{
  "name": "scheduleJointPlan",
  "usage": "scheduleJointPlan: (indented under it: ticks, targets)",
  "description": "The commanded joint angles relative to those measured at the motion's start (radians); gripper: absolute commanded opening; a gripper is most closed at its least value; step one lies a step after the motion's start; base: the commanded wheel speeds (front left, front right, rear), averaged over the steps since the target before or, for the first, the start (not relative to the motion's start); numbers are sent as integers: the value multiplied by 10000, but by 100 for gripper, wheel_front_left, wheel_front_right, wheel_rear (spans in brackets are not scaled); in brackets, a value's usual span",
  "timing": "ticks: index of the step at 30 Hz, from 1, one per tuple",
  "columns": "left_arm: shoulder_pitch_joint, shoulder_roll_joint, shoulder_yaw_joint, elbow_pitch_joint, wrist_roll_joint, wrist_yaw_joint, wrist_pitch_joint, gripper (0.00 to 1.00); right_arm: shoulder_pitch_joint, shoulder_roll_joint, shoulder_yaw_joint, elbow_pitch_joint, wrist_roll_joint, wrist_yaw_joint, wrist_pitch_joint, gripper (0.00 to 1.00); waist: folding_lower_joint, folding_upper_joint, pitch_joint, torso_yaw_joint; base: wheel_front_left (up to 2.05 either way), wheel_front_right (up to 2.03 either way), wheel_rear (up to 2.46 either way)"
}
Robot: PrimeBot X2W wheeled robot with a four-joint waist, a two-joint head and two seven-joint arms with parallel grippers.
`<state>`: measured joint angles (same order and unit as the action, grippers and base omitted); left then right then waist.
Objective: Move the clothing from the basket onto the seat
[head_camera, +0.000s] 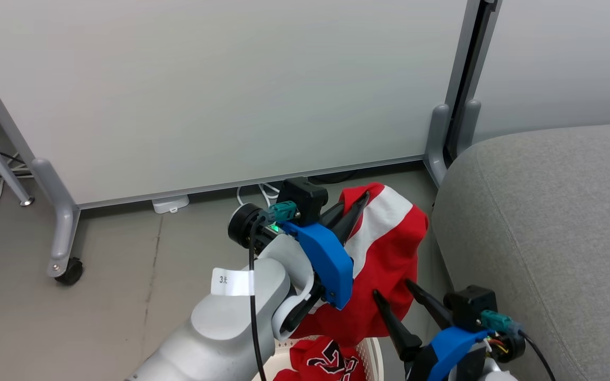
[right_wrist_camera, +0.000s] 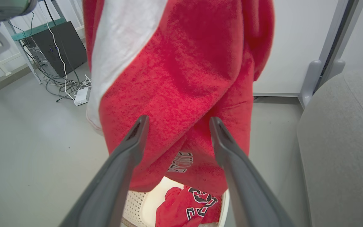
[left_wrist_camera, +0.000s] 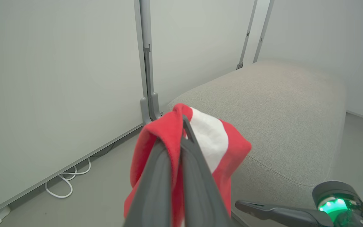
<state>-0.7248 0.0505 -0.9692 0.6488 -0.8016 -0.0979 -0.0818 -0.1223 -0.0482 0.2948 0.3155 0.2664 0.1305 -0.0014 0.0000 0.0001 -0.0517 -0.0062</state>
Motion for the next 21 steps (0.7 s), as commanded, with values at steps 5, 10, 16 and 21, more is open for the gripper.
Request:
scheduleJointPlan:
  ticks: [5, 10, 16, 21]
  targets:
    - [-268, -2, -221, -70, -135, 6, -98, 0, -675, -37, 91, 698, 212, 5, -174, 100, 0, -1, 58, 123, 0, 0, 0]
    - [-411, -2, -443, -193, -257, -23, -120, 0, -1229, -37, 415, 1317, 609, 5, -367, 100, 0, -1, 122, 206, 0, 0, 0]
    - [-475, -1, -688, -265, -418, -48, -156, 0, -1841, -37, 1043, 1748, 608, 5, -745, 100, 0, -1, 139, 273, 0, 0, 0]
    - [-502, -1, -829, -170, -525, -36, -196, 0, -2151, -46, 1324, 1838, 462, 5, -1222, 100, 0, -1, 143, 266, 0, 0, 0]
